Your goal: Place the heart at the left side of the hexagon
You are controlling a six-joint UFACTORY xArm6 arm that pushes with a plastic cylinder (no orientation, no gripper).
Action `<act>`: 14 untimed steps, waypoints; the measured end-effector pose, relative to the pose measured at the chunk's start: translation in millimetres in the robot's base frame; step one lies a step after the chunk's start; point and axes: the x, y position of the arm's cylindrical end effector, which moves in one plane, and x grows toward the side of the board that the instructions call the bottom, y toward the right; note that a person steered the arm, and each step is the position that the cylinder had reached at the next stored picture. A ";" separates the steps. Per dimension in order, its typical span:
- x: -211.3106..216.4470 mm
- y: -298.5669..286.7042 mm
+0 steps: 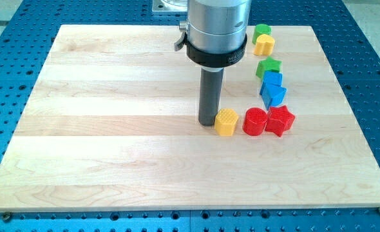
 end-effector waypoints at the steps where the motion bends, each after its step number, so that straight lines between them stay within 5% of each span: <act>1: -1.0 0.1; 4: -166.3 58.2; 7: -185.0 216.9; 8: -225.7 265.5; 9: -249.7 212.3; 10: -191.7 139.9; 11: -191.5 121.7; 13: -180.6 182.1; 14: -166.5 152.3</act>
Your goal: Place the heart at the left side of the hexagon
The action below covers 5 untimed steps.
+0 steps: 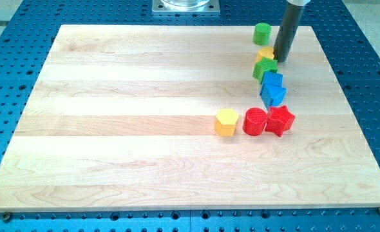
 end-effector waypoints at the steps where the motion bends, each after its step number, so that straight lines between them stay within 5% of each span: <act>1: 0.0 -19.6; 3: 9.9 -154.0; 5: 8.8 -218.3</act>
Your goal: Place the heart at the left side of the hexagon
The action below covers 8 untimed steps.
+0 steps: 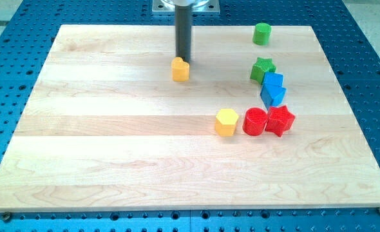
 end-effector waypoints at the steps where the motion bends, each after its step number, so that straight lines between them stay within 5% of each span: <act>1: 68.0 -11.0; 3: 31.8 8.9; 5: 123.0 22.8; 8: 107.8 45.1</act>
